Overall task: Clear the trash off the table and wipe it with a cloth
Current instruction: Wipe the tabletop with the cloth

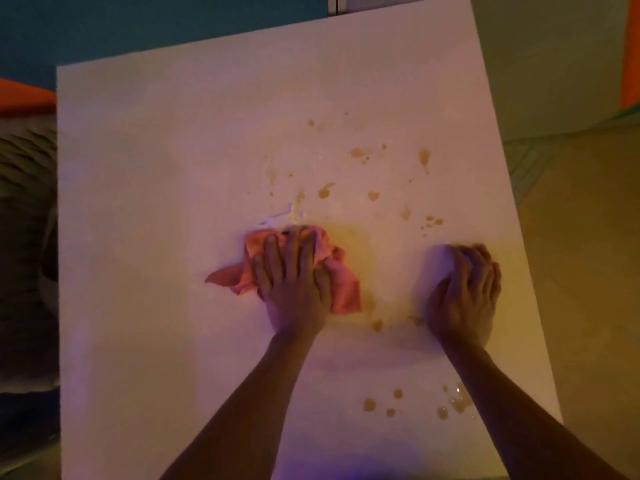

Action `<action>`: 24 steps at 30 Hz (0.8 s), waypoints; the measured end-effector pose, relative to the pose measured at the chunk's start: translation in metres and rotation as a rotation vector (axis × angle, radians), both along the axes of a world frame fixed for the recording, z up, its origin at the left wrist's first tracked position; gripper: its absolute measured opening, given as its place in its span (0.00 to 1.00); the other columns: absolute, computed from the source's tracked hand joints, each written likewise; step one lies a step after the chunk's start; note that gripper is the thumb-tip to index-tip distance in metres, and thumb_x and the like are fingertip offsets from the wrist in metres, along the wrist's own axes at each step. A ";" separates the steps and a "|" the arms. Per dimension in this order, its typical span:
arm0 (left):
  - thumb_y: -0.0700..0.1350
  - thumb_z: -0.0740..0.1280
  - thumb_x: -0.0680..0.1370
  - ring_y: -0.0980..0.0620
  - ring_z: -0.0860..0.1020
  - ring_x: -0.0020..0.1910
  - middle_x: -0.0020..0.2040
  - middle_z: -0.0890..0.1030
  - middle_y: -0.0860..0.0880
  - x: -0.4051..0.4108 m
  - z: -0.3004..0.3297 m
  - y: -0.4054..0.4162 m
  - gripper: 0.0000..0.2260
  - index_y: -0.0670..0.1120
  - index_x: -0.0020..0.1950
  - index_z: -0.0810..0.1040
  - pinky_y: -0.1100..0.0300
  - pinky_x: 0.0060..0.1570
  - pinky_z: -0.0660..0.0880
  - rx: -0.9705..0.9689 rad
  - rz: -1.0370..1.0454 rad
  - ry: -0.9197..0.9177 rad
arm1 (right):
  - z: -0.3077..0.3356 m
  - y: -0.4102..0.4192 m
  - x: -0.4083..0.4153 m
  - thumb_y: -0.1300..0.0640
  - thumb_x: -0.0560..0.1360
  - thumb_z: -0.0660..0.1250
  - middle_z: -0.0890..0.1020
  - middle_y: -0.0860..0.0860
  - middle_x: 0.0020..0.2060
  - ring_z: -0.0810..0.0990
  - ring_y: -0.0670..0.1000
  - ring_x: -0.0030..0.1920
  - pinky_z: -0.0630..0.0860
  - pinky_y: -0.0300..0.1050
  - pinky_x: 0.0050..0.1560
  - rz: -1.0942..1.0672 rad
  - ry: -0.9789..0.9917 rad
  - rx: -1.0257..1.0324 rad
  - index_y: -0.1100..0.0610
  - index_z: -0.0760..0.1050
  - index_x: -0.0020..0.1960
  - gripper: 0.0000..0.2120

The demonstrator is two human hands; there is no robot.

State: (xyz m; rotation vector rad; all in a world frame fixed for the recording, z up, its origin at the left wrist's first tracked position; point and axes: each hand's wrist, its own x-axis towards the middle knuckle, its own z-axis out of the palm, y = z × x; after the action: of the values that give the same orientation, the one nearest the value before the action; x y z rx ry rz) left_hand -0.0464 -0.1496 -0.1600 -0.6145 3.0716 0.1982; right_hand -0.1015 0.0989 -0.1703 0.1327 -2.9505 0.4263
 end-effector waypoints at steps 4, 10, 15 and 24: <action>0.52 0.57 0.81 0.37 0.57 0.80 0.81 0.62 0.48 -0.027 0.000 0.043 0.26 0.53 0.81 0.62 0.38 0.77 0.51 0.064 -0.087 -0.009 | -0.001 0.002 0.002 0.63 0.74 0.56 0.72 0.63 0.66 0.65 0.64 0.73 0.58 0.62 0.75 0.003 0.015 -0.003 0.63 0.71 0.69 0.23; 0.51 0.57 0.83 0.43 0.56 0.81 0.80 0.62 0.51 0.022 -0.002 0.037 0.24 0.54 0.80 0.63 0.39 0.76 0.56 0.113 -0.477 -0.021 | 0.000 0.000 0.001 0.63 0.74 0.59 0.72 0.62 0.66 0.66 0.63 0.73 0.59 0.62 0.74 0.011 0.014 0.017 0.63 0.71 0.69 0.23; 0.50 0.57 0.82 0.43 0.59 0.80 0.79 0.65 0.50 0.039 0.006 -0.023 0.23 0.54 0.78 0.67 0.38 0.74 0.59 0.064 -0.480 -0.012 | 0.004 -0.005 -0.002 0.63 0.73 0.63 0.72 0.62 0.67 0.65 0.63 0.74 0.58 0.62 0.75 0.008 -0.014 -0.002 0.62 0.71 0.70 0.24; 0.52 0.56 0.81 0.38 0.62 0.77 0.78 0.67 0.48 -0.050 -0.001 0.093 0.25 0.53 0.79 0.65 0.38 0.76 0.54 -0.002 0.032 0.033 | 0.000 0.003 -0.004 0.59 0.74 0.61 0.73 0.61 0.67 0.64 0.64 0.74 0.56 0.63 0.75 0.023 -0.045 -0.035 0.62 0.71 0.70 0.24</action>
State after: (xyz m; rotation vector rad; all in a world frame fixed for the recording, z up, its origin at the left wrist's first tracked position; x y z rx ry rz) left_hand -0.0962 -0.0567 -0.1614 -0.6681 3.0956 0.2077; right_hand -0.1055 0.1016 -0.1705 0.1543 -2.9869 0.4895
